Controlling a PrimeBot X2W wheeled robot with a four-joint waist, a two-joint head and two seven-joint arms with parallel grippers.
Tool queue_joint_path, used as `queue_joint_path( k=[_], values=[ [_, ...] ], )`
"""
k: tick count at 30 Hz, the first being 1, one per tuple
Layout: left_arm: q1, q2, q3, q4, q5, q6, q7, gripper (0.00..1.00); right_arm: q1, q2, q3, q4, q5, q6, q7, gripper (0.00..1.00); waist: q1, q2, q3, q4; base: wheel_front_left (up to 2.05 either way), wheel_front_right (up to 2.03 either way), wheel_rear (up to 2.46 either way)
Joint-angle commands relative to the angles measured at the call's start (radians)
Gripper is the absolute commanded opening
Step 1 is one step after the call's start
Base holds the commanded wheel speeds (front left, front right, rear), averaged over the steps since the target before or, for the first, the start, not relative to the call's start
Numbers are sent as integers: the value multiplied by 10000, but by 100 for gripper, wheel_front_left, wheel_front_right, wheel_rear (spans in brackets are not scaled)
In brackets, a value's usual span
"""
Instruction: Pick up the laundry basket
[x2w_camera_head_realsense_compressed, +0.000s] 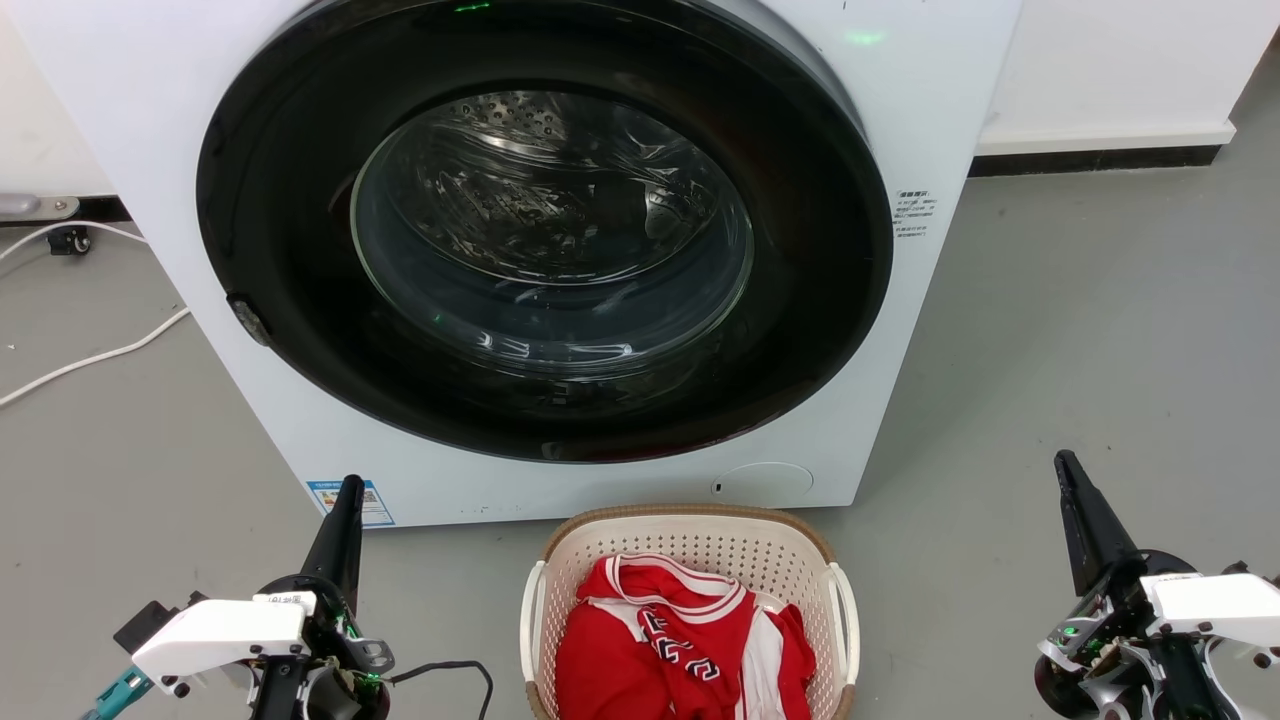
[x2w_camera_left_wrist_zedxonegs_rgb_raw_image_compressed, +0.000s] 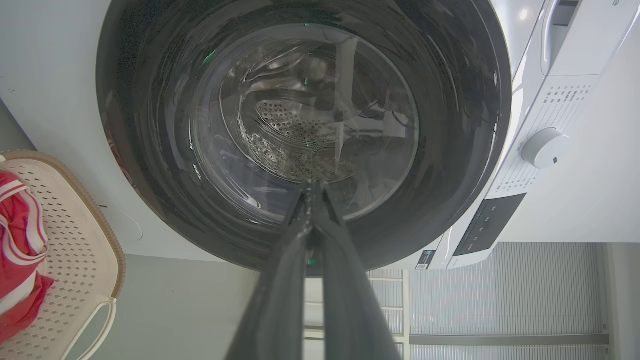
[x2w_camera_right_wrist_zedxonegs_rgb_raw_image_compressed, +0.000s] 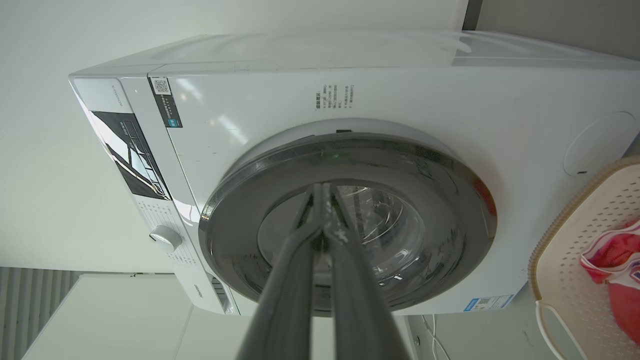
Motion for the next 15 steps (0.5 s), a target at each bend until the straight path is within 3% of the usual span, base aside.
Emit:
queue_joint_path(
  k=[1,15],
  values=[
    [-81,-2,23,5,-14,-48,23,0,-102,-12,-8,4,39,-3,15,0,0,0,0,0,0,0,0],
    [-80,-2,23,5,-14,-48,23,0,-102,-12,-8,4,40,-3,14,0,0,0,0,0,0,0,0]
  ],
)
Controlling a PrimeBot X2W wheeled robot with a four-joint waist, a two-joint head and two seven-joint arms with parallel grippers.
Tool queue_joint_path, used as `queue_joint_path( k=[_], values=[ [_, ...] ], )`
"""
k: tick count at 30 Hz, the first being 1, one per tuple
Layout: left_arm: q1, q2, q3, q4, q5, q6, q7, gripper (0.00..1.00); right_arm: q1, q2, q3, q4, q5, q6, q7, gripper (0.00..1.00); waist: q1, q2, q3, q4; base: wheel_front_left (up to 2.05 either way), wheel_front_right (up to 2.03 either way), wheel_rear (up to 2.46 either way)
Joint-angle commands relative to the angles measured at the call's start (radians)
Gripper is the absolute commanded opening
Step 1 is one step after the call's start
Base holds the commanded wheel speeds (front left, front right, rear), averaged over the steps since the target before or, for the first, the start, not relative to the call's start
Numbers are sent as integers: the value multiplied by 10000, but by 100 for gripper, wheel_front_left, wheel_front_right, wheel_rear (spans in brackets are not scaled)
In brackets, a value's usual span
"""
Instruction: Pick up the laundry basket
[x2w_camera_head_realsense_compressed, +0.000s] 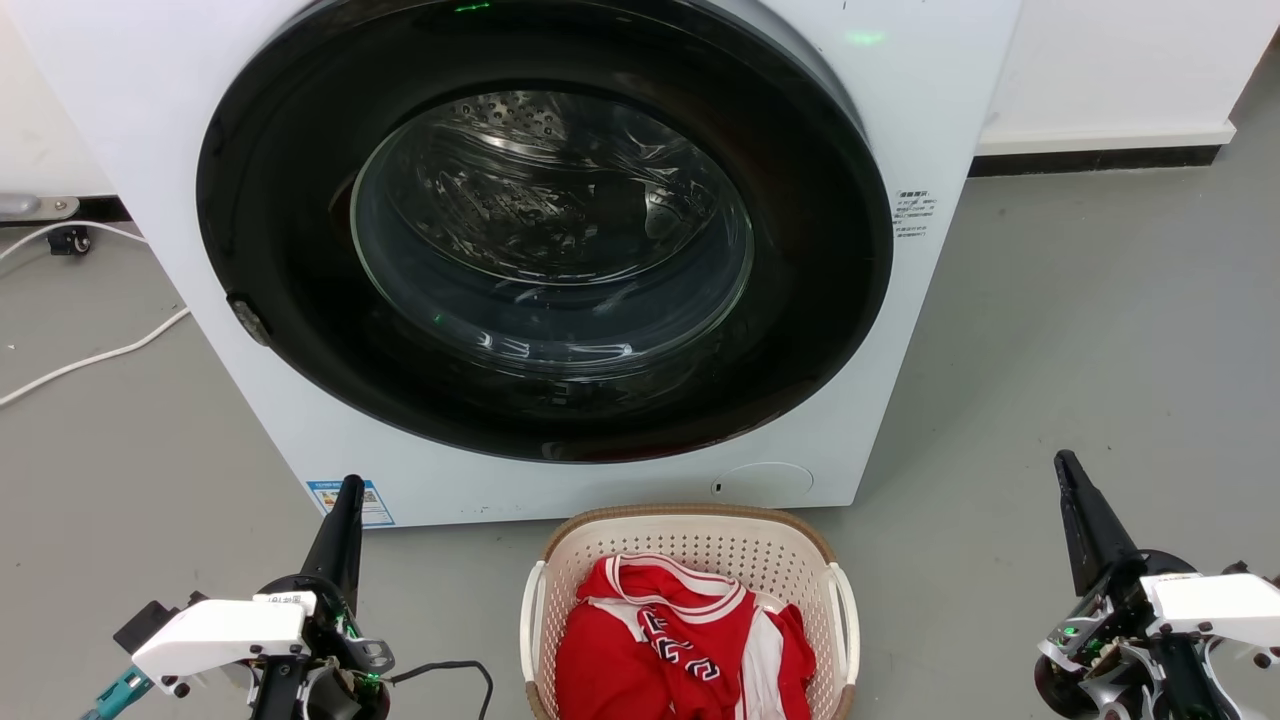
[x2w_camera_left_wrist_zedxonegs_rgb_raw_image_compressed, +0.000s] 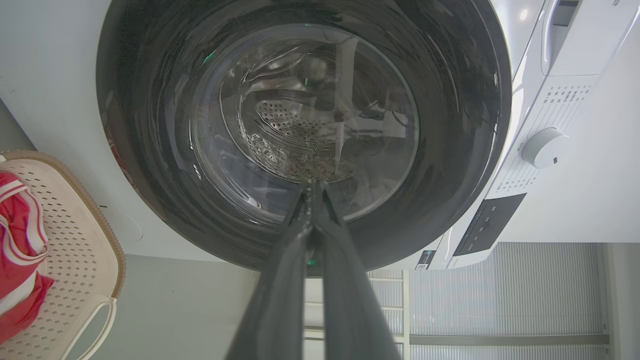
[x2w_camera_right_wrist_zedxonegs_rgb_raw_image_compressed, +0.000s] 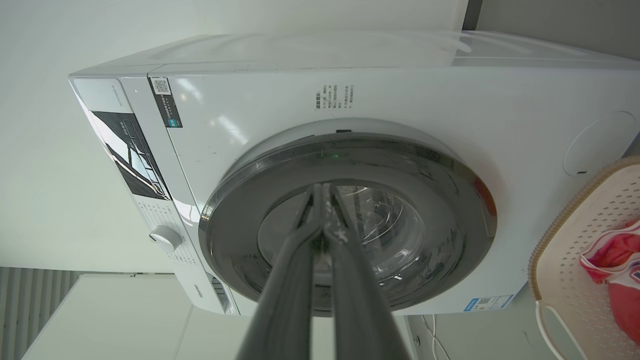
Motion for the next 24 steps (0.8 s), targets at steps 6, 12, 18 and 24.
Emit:
queue_joint_path(
  k=[6,12,18,24],
  values=[
    [-80,-2,23,5,-14,-48,23,0,-102,-12,-8,4,40,-3,13,0,0,0,0,0,0,0,0],
    [-80,-2,23,5,-14,-48,22,0,-102,-12,-8,4,40,-3,13,0,0,0,0,0,0,0,0],
    [139,-21,-25,175,2,-10,-9,100,145,11,18,183,-6,-2,-5,100,0,0,0,0,0,0,0],
    [208,-24,-126,-56,185,-10,-311,100,231,11,103,92,-318,-2,-305,100,0,0,7,0,0,0,0]
  ],
)
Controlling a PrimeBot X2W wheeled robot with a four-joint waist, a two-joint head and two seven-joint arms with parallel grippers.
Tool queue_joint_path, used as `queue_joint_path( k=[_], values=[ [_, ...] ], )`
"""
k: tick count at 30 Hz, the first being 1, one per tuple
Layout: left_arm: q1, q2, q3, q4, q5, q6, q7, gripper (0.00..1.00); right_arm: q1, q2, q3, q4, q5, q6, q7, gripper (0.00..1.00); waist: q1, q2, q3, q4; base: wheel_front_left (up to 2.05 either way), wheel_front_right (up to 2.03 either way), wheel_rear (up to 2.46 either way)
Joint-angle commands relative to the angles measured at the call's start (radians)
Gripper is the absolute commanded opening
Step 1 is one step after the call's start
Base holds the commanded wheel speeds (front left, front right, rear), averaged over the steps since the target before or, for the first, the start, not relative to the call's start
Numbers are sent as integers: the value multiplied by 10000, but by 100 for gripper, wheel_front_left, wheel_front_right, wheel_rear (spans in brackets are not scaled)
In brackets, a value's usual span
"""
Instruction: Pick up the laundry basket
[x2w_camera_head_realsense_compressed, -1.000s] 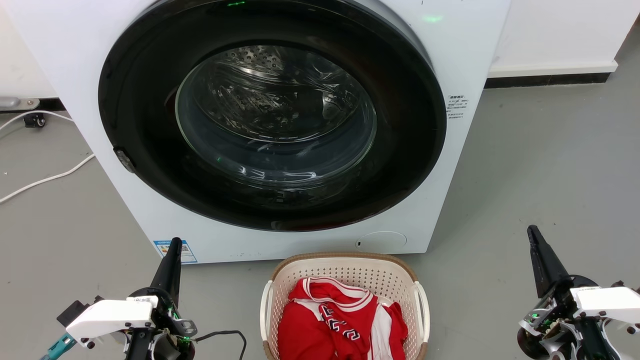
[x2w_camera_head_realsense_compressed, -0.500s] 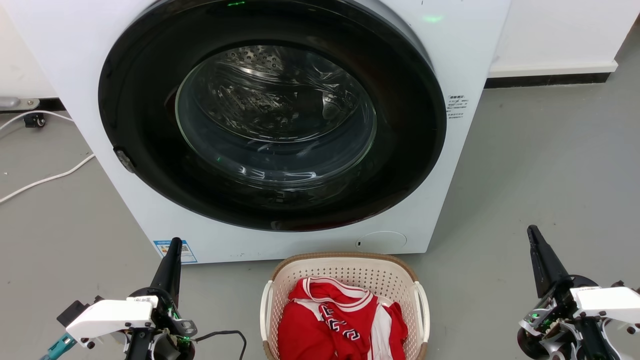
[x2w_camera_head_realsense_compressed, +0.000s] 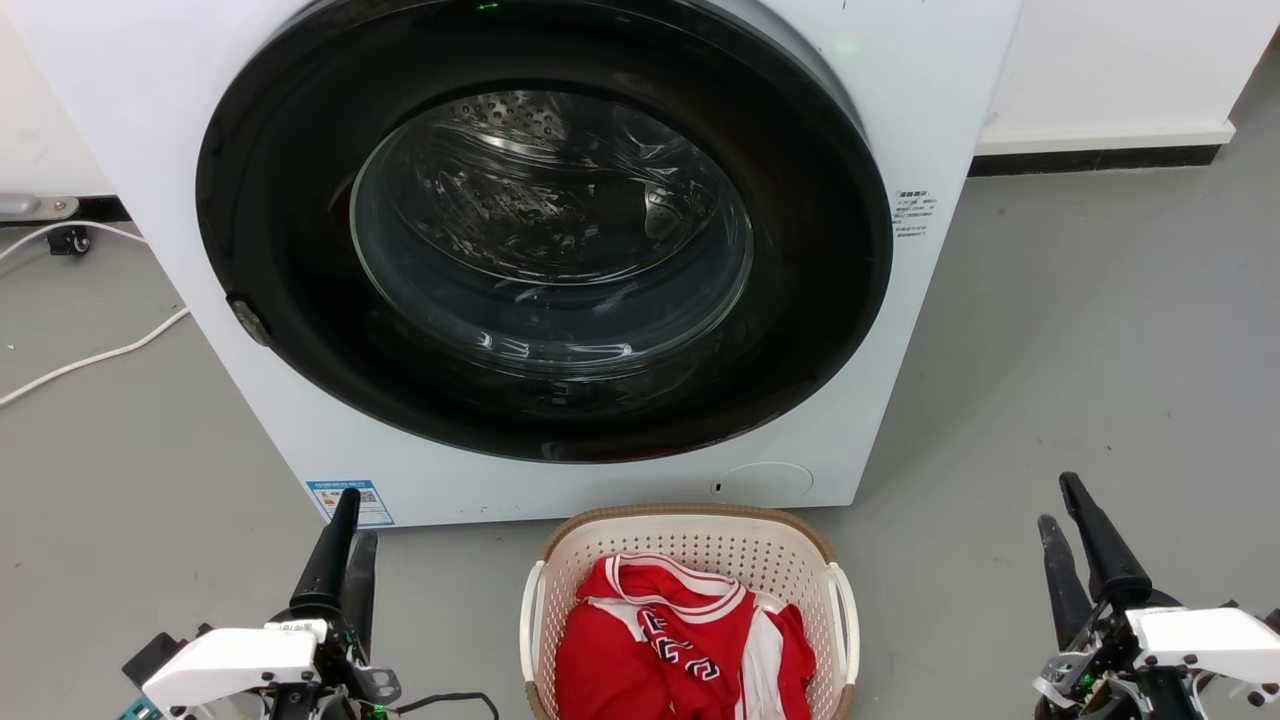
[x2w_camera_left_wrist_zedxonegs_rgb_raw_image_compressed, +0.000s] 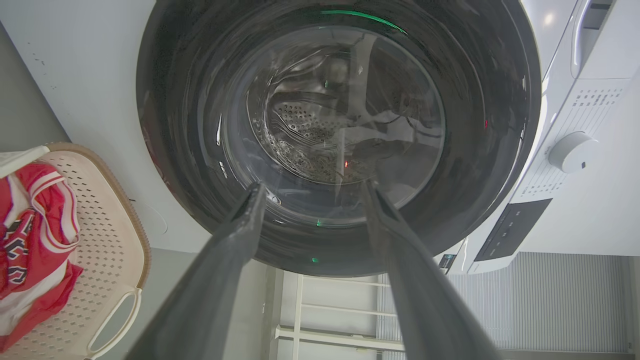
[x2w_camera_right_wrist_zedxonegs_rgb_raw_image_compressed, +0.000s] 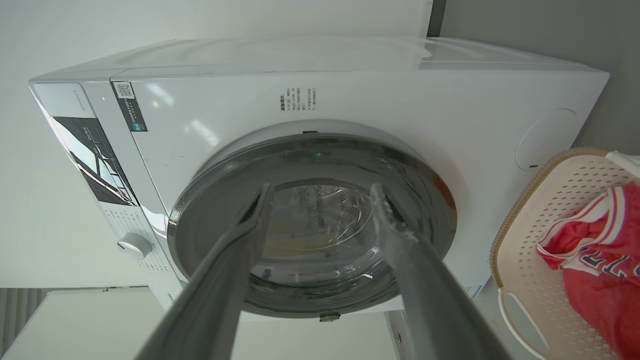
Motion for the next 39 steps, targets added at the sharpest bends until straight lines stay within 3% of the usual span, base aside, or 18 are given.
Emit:
queue_joint_path(
  k=[1,9,39],
  values=[
    [-171,28,9,-282,250,-2,-142,100,-185,-14,21,-257,-265,2,-161,100,0,0,4,0,0,0,0],
    [-206,33,136,-637,1446,10,-526,100,-129,-17,42,-754,-1887,2,-546,100,0,0,31,-1,0,0,0],
    [12,46,-753,-2129,7219,942,-1661,100,220,-28,965,-2463,-8555,3,-1689,100,0,0,120,-8,0,0,0]
  ],
)
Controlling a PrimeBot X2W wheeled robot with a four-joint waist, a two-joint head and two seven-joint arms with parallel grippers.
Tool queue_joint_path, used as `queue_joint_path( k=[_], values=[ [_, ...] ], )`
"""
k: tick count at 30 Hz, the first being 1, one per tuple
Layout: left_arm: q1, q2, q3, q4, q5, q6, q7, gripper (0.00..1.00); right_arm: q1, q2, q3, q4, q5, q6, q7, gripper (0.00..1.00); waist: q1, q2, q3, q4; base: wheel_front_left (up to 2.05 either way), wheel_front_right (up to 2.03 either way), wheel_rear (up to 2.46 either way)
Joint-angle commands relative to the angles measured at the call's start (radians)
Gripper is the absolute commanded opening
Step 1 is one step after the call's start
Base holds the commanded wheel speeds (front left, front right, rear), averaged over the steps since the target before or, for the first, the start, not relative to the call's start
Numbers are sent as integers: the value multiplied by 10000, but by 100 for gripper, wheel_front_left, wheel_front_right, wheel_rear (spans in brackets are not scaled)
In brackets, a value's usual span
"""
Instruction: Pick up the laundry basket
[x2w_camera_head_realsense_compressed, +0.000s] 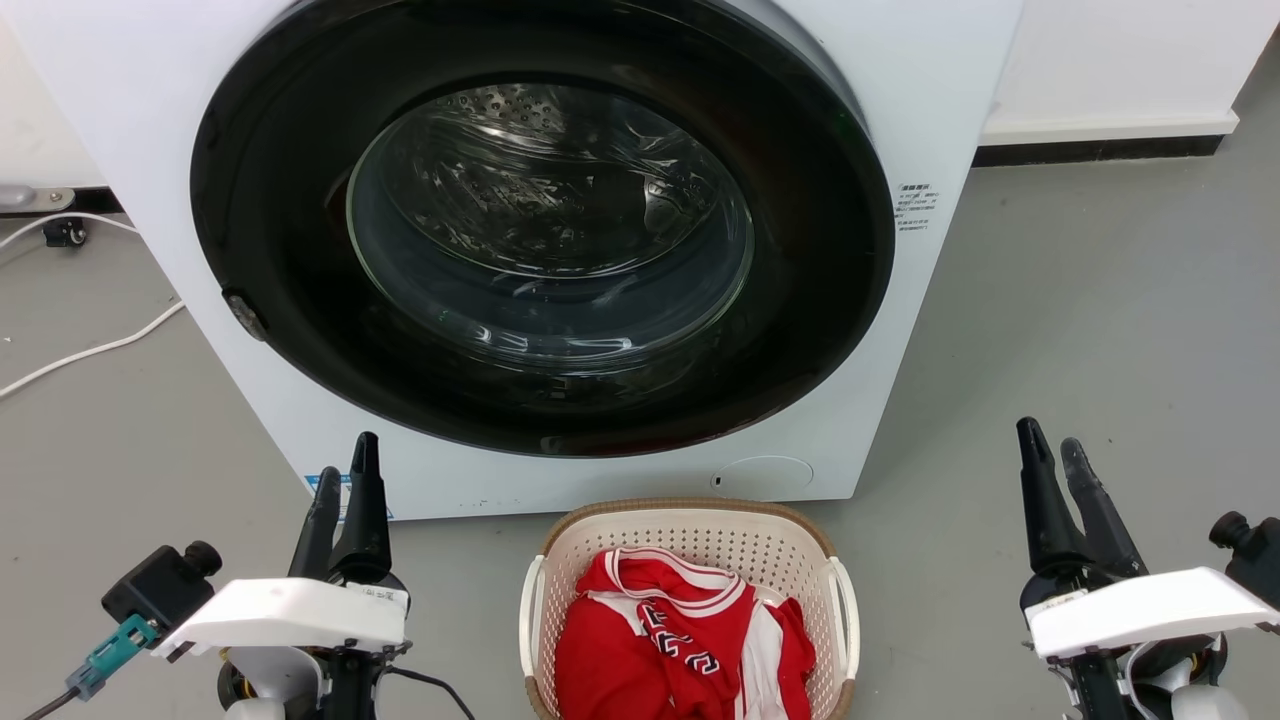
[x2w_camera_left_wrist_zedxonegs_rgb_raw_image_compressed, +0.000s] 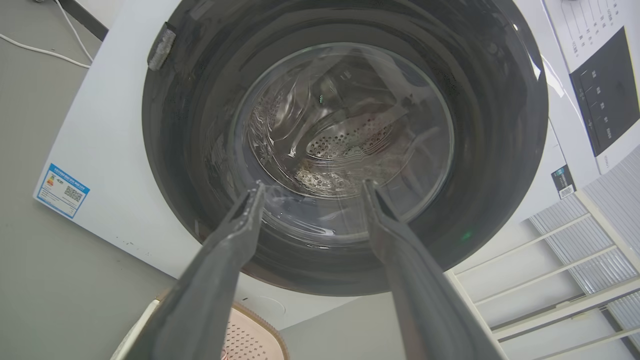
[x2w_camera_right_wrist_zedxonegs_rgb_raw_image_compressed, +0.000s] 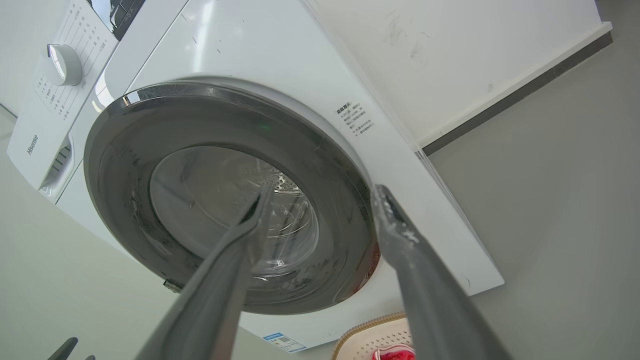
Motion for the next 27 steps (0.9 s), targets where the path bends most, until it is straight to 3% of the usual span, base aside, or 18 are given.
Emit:
queue_joint_path(
  k=[1,10,27],
  values=[
    [-28,39,-58,-215,368,79,-112,100,-21,-30,48,-249,-402,0,-118,100,0,0,2,0,0,0,0],
    [42,41,-218,-341,1691,271,-395,100,92,-33,203,-435,-1807,0,-404,100,0,0,4,2,0,0,0],
    [282,45,-455,-415,3688,106,-874,100,335,-38,307,-759,-3810,0,-887,100,0,0,-9,11,0,0,0]
  ],
)
